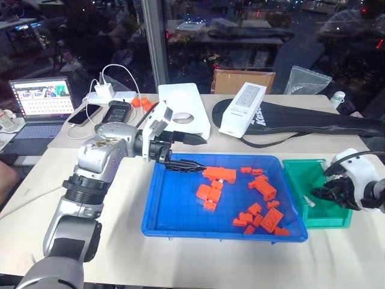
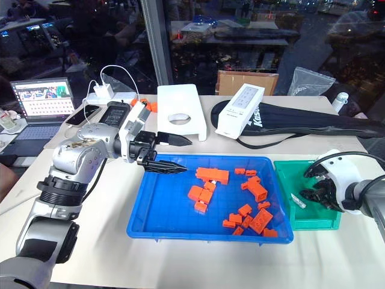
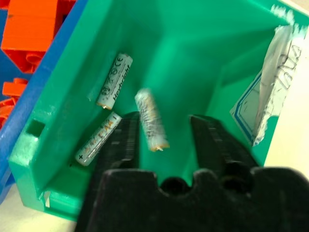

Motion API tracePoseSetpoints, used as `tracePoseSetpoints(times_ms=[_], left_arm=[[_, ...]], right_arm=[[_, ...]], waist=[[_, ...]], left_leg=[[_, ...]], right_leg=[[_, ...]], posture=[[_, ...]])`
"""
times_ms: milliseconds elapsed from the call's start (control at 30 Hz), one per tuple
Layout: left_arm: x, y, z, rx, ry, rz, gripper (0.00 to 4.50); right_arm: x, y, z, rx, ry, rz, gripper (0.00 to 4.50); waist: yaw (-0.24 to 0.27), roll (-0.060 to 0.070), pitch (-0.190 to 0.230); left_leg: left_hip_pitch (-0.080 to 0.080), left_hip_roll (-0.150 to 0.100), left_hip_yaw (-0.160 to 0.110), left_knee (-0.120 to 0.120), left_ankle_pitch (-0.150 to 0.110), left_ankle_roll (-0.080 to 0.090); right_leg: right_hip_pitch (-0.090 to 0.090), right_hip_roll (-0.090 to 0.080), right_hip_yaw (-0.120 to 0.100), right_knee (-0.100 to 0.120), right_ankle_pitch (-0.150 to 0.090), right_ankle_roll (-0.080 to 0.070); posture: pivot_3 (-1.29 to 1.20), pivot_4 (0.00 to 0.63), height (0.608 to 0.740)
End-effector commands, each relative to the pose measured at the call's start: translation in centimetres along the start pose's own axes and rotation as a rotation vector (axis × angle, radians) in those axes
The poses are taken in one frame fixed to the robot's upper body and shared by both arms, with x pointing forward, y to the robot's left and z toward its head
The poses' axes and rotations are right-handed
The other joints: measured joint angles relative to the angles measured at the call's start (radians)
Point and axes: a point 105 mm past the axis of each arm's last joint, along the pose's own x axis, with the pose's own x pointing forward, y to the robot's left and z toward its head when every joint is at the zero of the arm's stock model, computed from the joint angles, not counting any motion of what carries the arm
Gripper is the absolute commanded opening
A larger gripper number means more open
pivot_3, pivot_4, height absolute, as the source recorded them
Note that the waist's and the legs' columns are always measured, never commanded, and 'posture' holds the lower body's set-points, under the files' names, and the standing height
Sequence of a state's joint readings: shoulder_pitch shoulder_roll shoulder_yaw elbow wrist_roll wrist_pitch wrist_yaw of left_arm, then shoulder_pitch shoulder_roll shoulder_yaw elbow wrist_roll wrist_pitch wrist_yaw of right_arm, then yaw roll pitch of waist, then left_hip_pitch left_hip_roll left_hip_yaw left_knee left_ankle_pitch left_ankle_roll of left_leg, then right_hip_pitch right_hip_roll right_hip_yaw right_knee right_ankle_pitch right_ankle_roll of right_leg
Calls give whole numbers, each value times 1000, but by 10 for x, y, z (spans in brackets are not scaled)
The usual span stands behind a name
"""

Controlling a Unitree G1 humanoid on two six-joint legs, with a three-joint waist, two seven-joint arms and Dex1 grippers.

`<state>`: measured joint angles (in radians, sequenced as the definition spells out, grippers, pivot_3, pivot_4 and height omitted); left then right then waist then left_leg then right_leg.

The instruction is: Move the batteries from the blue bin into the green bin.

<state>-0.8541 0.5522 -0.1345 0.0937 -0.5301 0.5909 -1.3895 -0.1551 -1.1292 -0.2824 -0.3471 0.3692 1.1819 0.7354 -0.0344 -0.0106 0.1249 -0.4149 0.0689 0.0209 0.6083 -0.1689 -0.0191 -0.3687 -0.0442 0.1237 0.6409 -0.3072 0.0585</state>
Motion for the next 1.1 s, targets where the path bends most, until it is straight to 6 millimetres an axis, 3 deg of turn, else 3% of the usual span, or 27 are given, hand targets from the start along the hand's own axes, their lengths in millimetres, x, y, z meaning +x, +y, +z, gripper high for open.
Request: tracePoseSetpoints(times_ms=[33, 133, 300, 533, 667, 867, 967, 1067, 1100], left_arm=[[-8, 1, -1, 44, 58, 20, 4500], [-13, 5, -11, 44, 116, 49, 4500], [-23, 9, -30, 48, 213, 83, 4500], [-30, 5, -36, 52, 245, 103, 4500], [-36, 3, -38, 50, 258, 121, 4500], [-36, -1, -39, 55, 264, 131, 4500], [-36, -2, -38, 59, 265, 137, 4500], [-35, -2, -37, 60, 265, 140, 4500], [-35, -2, -37, 60, 265, 141, 4500]], right_arm=[[-23, 3, 45, -100, -129, -24, 3522], [-24, 38, 74, -183, -227, 108, 4469], [-1, 115, 96, -284, -315, 368, 4469], [40, 180, 92, -287, -291, 545, 4469], [56, 194, 86, -283, -269, 572, 4469], [68, 192, 87, -245, -275, 566, 4469], [72, 189, 91, -230, -280, 555, 3780], [72, 189, 91, -235, -279, 560, 2742], [71, 190, 91, -240, -278, 562, 2191]], waist=[[-2, 1, 0], [-10, 2, 0], [-10, 1, 1], [12, 0, 1], [19, 0, 1], [19, 0, 1], [19, 0, 1], [19, 0, 1], [19, 0, 1]], left_leg=[[0, 0, 0, 0, 0, 0], [1, 0, -1, -1, 0, 0], [1, 0, -3, -2, 0, 0], [-3, 0, -4, 0, 0, 0], [-3, 0, -4, 0, 0, 0], [-2, 0, -4, 0, 0, 0], [-2, 0, -4, 0, 0, 0], [-2, 0, -4, 0, 0, 0], [-2, 0, -4, 0, 0, 0]], right_leg=[[0, 0, 0, 0, 0, 0], [0, 1, 0, 0, 0, 0], [0, 2, 0, 0, 0, 0], [-2, 1, -1, 0, 2, -4], [-2, 1, -2, 0, 2, -4], [-2, 1, -2, 1, 2, -4], [-2, 1, -2, 1, 2, -4], [-2, 1, -2, 1, 2, -4], [-2, 1, -2, 1, 2, -4]], posture=[[0, 150, 712], [0, 150, 712], [0, 150, 712], [0, 150, 712], [0, 150, 712], [0, 150, 712], [0, 150, 712], [0, 150, 712], [0, 150, 712]])
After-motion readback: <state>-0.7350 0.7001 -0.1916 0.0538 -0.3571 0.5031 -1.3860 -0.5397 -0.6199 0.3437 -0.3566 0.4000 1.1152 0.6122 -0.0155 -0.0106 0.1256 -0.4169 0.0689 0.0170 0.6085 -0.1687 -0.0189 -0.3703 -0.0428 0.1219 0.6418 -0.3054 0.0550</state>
